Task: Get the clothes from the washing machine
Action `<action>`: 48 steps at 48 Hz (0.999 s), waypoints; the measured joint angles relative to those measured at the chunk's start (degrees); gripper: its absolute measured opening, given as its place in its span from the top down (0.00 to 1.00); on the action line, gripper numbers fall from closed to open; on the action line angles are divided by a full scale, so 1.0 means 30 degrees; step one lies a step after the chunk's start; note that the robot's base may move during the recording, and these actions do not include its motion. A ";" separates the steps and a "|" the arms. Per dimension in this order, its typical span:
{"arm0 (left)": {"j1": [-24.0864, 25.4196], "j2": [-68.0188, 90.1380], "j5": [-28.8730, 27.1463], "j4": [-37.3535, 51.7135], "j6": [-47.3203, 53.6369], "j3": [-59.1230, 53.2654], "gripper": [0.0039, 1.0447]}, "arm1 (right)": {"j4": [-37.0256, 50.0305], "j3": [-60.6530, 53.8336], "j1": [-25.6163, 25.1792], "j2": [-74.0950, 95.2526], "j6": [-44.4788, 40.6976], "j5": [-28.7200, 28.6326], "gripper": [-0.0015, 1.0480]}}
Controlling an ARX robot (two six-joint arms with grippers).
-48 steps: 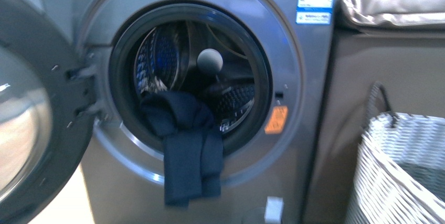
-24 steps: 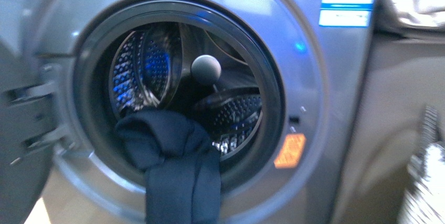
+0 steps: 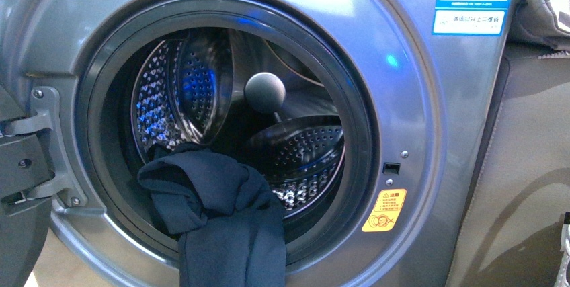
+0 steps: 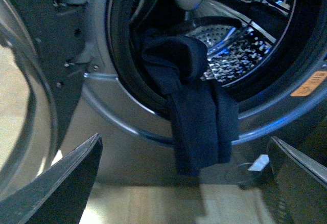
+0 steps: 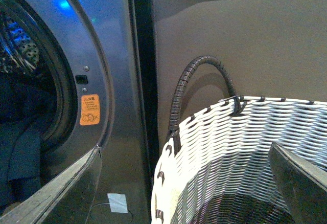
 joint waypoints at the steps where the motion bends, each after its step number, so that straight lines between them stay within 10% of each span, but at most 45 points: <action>1: 0.0197 0.0583 0.0306 0.0423 -0.0204 0.0095 0.06 | 0.0000 0.0000 0.0000 0.0000 0.0000 0.0000 0.07; 21: -0.1166 1.5125 0.0568 1.0688 0.0058 0.5413 0.06 | 0.0000 0.0000 0.0000 0.0000 -0.0007 0.0007 0.07; 48: -0.3687 2.7343 -0.0699 1.2757 0.2761 1.2189 0.06 | 0.0000 0.0000 0.0000 0.0000 -0.0007 0.0007 0.07</action>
